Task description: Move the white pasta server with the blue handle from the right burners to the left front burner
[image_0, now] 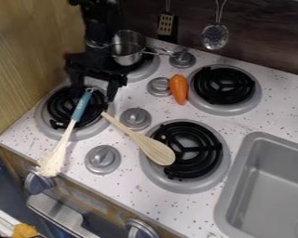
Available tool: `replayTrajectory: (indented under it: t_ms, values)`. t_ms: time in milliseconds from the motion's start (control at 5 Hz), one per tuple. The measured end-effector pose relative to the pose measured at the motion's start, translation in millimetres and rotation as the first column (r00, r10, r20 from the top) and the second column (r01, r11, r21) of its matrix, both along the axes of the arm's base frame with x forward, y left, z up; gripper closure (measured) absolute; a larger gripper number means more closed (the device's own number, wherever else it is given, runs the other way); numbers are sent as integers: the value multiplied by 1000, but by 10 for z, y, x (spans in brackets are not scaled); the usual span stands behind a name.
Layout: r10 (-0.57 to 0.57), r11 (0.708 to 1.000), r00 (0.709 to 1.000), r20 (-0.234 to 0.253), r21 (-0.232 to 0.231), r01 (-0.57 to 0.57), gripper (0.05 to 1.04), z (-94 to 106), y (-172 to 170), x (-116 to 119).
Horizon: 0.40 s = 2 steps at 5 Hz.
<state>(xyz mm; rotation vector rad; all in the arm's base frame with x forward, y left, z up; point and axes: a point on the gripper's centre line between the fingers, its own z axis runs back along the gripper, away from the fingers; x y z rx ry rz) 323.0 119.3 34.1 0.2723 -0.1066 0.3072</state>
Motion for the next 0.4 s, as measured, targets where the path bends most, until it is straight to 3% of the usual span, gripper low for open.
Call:
replayTrajectory:
  t_ms: [200,400]
  values:
    - [5,1000,999,-31,11,-4,87,11,-59,-31]
    - [4,1000,1000,-8,25,-4,87,159,-168,14]
